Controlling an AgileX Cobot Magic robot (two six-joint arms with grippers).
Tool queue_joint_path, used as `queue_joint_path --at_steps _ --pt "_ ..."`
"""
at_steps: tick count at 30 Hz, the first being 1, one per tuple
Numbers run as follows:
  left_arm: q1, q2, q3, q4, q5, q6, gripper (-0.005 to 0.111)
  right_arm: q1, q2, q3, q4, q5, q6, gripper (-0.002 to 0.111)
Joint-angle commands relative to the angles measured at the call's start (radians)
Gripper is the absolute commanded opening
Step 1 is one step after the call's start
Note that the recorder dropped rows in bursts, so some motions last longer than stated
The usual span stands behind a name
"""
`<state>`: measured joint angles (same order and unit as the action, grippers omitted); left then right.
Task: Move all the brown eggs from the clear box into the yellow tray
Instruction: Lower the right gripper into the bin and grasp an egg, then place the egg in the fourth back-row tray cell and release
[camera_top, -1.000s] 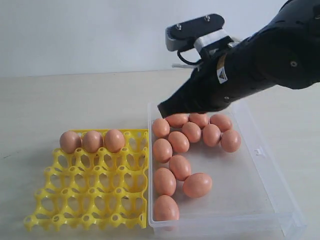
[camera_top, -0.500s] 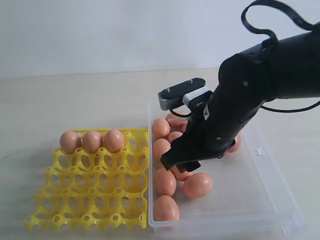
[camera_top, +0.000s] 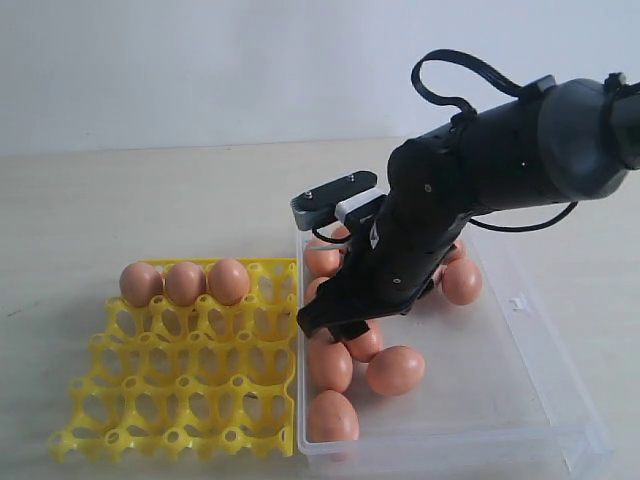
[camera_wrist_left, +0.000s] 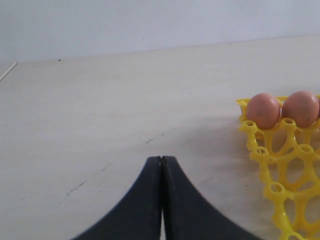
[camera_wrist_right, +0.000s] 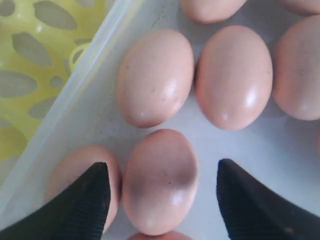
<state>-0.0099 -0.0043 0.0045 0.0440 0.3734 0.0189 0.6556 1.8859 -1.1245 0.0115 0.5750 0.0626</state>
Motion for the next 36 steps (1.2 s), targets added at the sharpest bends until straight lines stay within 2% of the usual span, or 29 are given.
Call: queue_joint_path --at_steps 1,4,7,9,10,13,17,22,24,29,36 --pt "0.003 0.004 -0.005 0.003 -0.001 0.003 0.0 -0.004 0.05 -0.012 -0.017 0.005 -0.009 0.06" --pt "0.003 0.004 -0.005 0.003 -0.001 0.003 0.0 -0.004 0.07 -0.012 -0.017 0.0 -0.009 0.053" --pt "0.003 0.004 -0.005 0.003 -0.001 0.003 0.0 -0.004 0.081 -0.012 -0.017 -0.027 -0.009 0.031" --pt "0.003 0.004 -0.005 0.003 -0.001 0.003 0.0 -0.004 0.079 -0.012 -0.021 -0.024 -0.02 0.005" --pt "0.003 0.004 -0.005 0.003 -0.001 0.003 0.0 -0.004 0.051 -0.012 -0.021 -0.005 -0.039 0.0" --pt "0.003 0.004 -0.005 0.003 -0.001 0.003 0.0 -0.004 -0.068 -0.005 -0.005 -0.069 -0.036 0.0" --pt "0.003 0.004 -0.005 0.003 -0.001 0.003 0.0 0.008 -0.196 0.084 0.144 -0.424 -0.101 0.0" --pt "0.003 0.004 -0.005 0.003 -0.001 0.003 0.0 0.013 -0.195 0.218 0.138 -0.83 -0.109 0.0" --pt "0.003 0.004 -0.005 0.003 -0.001 0.003 0.0 0.013 -0.166 0.251 0.08 -0.942 -0.021 0.0" --pt "0.003 0.004 -0.005 0.003 -0.001 0.003 0.0 0.013 -0.065 0.263 -0.185 -1.166 0.192 0.0" --pt "0.003 0.004 -0.005 0.003 -0.001 0.003 0.0 0.013 0.055 0.259 -0.218 -1.227 0.236 0.0"
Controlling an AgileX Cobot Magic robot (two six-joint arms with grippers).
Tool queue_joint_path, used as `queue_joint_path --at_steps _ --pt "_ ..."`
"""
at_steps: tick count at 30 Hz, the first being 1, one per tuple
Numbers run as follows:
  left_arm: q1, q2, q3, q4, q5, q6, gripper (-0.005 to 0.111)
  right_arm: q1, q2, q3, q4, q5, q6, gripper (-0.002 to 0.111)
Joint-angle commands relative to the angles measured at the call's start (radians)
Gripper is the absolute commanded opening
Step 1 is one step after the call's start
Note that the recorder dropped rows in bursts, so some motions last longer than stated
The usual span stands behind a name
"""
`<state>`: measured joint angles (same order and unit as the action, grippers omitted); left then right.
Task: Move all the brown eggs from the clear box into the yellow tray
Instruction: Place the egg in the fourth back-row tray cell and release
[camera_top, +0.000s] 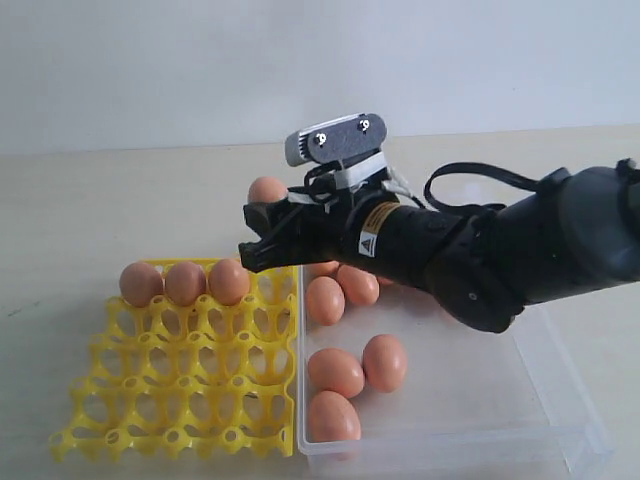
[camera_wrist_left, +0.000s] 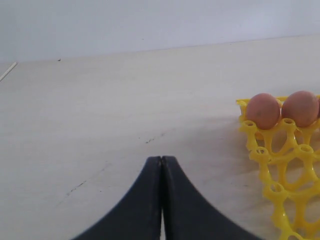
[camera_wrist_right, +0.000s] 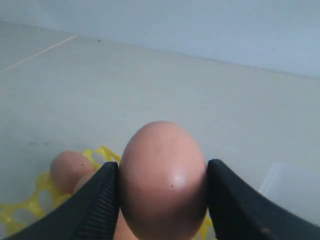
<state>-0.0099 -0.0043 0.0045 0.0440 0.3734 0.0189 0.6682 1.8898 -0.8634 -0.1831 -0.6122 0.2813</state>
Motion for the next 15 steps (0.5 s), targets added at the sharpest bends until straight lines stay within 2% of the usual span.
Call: queue_joint_path --at_steps 1,15 --pt "0.003 0.004 -0.005 0.003 -0.001 0.003 0.0 0.001 0.061 -0.002 -0.029 -0.041 0.019 0.0" --pt "0.003 0.004 -0.005 0.003 -0.001 0.004 0.0 0.001 0.138 -0.002 -0.045 -0.085 0.019 0.0"
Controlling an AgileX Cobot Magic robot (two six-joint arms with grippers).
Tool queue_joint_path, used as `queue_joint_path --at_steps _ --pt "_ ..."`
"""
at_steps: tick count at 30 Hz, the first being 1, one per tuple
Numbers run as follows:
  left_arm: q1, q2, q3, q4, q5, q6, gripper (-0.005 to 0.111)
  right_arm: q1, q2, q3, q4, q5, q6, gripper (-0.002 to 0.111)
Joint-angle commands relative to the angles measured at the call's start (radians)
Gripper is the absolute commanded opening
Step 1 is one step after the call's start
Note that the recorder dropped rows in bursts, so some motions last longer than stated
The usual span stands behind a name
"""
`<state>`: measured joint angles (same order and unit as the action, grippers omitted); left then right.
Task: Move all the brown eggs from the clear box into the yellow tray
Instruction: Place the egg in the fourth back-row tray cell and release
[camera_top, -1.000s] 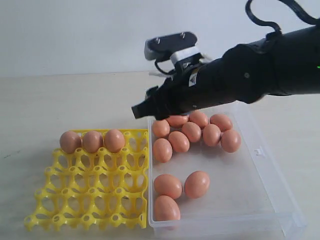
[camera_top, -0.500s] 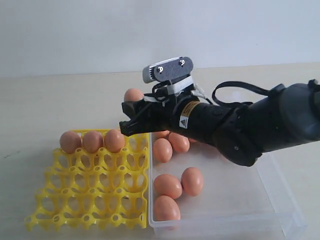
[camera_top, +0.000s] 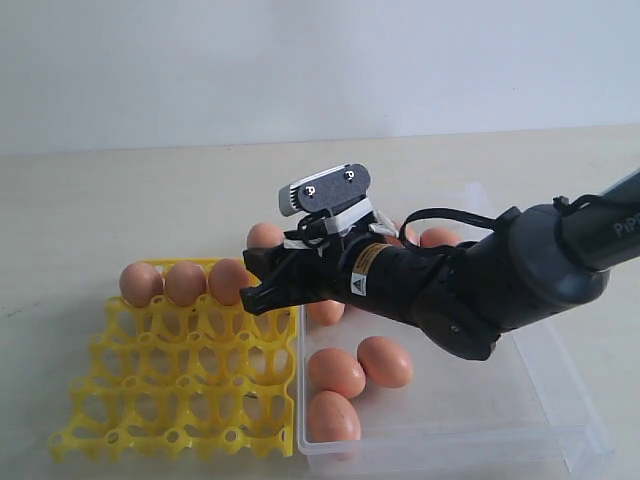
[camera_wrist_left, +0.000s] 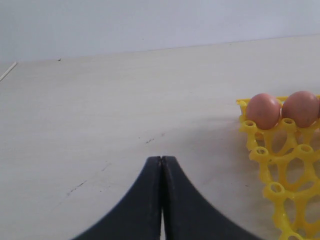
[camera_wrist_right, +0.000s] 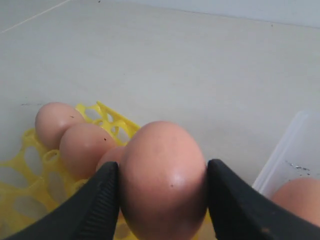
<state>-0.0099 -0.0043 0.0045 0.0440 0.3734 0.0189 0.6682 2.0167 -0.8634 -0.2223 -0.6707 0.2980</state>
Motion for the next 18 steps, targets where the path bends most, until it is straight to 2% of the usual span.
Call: queue_joint_path --at_steps 1,5,7,9,13,15,18 --pt "0.003 0.004 -0.005 0.003 -0.001 0.004 0.0 0.001 0.011 -0.002 -0.005 -0.034 0.002 0.0" --pt "0.003 0.004 -0.005 0.003 -0.001 0.004 0.0 0.001 0.02 -0.012 -0.005 -0.033 0.002 0.0" --pt "0.003 0.004 -0.005 0.003 -0.001 0.004 0.0 0.001 0.022 -0.017 -0.005 -0.027 0.011 0.004" --pt "0.003 0.004 -0.005 0.003 -0.001 0.003 0.0 0.001 0.022 -0.029 -0.022 -0.005 0.027 0.015" --pt "0.003 0.004 -0.005 0.003 -0.001 0.003 0.0 0.001 0.022 -0.042 -0.024 0.039 0.044 0.047" --pt "0.003 0.004 -0.005 0.003 -0.001 0.003 0.0 0.001 0.022 -0.042 -0.024 0.04 0.043 0.059" --pt "0.003 0.004 -0.005 0.003 -0.001 0.003 0.0 0.001 0.022 -0.042 -0.024 0.041 0.043 0.062"
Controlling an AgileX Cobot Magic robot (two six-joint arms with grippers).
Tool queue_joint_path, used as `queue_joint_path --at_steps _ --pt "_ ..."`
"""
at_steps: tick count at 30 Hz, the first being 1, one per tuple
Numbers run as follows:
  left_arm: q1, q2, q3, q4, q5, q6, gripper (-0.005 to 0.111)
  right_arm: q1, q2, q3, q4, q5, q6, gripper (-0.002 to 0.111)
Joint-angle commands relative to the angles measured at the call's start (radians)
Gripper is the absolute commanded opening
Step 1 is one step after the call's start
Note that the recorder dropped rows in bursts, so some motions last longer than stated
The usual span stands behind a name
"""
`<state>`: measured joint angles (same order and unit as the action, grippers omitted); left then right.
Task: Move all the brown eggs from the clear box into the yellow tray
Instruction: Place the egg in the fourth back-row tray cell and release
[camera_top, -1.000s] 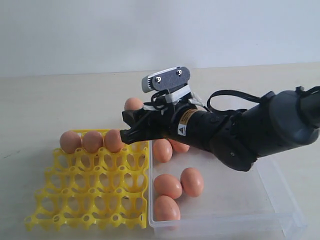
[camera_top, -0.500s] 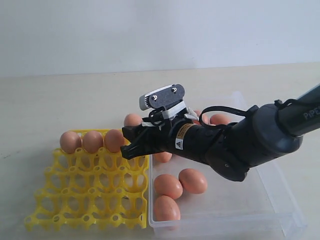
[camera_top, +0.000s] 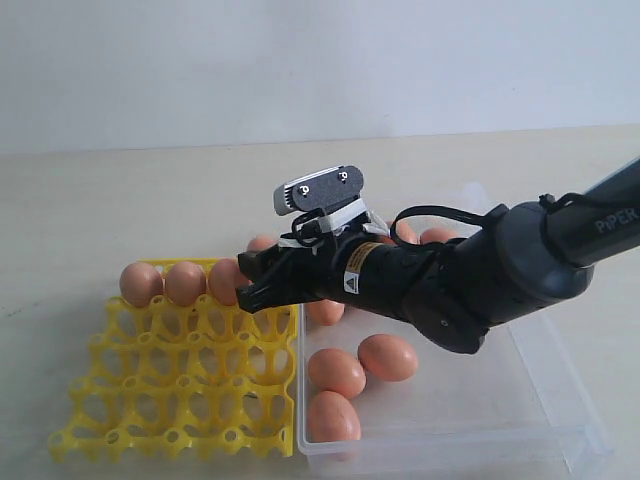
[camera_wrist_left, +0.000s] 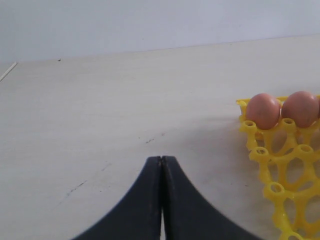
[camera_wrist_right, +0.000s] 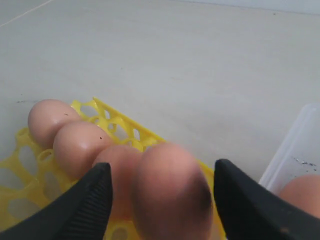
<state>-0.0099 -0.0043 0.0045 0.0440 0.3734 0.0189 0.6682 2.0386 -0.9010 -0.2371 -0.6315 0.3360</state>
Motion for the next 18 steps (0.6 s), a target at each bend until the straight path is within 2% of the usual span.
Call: queue_joint_path --at_steps 1,4,6,8,13,16,18 --pt "0.003 0.004 -0.005 0.003 -0.001 0.003 0.0 0.001 0.0 -0.005 -0.01 0.002 0.005 0.062" --pt "0.003 0.004 -0.005 0.003 -0.001 0.003 0.0 0.001 -0.004 -0.005 -0.01 0.01 0.005 0.062" --pt "0.003 0.004 -0.005 0.003 -0.001 0.003 0.0 0.001 -0.034 -0.005 -0.01 0.046 0.005 0.057" --pt "0.003 0.004 -0.005 0.003 -0.001 0.003 0.0 0.001 -0.105 -0.005 -0.01 0.139 -0.014 0.044" --pt "0.003 0.004 -0.005 0.003 -0.001 0.003 0.0 -0.002 -0.361 -0.013 0.005 0.508 -0.163 0.0" --pt "0.003 0.004 -0.005 0.003 -0.001 0.003 0.0 -0.011 -0.476 -0.055 0.023 0.825 -0.13 0.0" --pt "0.003 0.004 -0.005 0.003 -0.001 0.003 0.0 -0.025 -0.515 -0.097 0.045 1.052 0.001 0.0"
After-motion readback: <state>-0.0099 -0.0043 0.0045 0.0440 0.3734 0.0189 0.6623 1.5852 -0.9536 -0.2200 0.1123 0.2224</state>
